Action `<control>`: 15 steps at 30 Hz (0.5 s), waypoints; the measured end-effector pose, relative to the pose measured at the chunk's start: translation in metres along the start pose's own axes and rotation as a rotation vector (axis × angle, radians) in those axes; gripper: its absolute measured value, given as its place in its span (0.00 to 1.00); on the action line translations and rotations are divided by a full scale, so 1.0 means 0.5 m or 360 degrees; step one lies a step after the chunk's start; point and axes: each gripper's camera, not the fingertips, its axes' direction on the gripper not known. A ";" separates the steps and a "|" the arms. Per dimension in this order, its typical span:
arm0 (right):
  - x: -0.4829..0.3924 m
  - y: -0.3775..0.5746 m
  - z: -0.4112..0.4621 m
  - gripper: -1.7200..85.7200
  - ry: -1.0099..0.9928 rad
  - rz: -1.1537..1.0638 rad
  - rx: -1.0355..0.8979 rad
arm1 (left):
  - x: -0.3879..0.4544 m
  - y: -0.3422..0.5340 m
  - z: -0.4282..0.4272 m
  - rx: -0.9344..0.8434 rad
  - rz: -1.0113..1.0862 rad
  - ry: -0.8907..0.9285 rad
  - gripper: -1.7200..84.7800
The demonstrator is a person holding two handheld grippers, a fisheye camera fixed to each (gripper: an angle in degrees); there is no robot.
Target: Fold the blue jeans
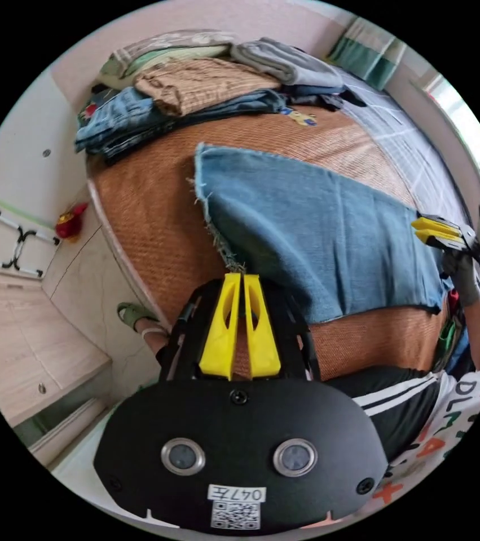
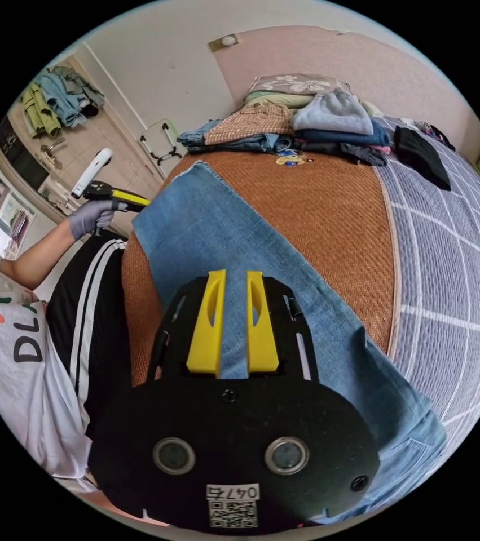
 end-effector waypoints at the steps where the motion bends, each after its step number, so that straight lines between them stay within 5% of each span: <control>1: 0.004 0.008 0.002 0.04 0.0016 0.0011 0.0001 | 0.014 0.003 -0.008 0.0017 0.0022 -0.0073 0.02; 4: 0.028 0.054 -0.001 0.04 0.0122 0.0060 0.0028 | 0.048 0.026 -0.059 0.0126 0.0080 -0.0423 0.01; 11: 0.122 0.182 0.008 0.03 0.0148 0.0348 0.0123 | 0.008 0.097 -0.092 0.0242 0.0055 0.0016 0.03; 15: 0.146 0.218 0.052 0.03 0.0008 0.0432 0.0208 | 0.018 0.116 -0.036 0.0147 -0.0114 0.0070 0.16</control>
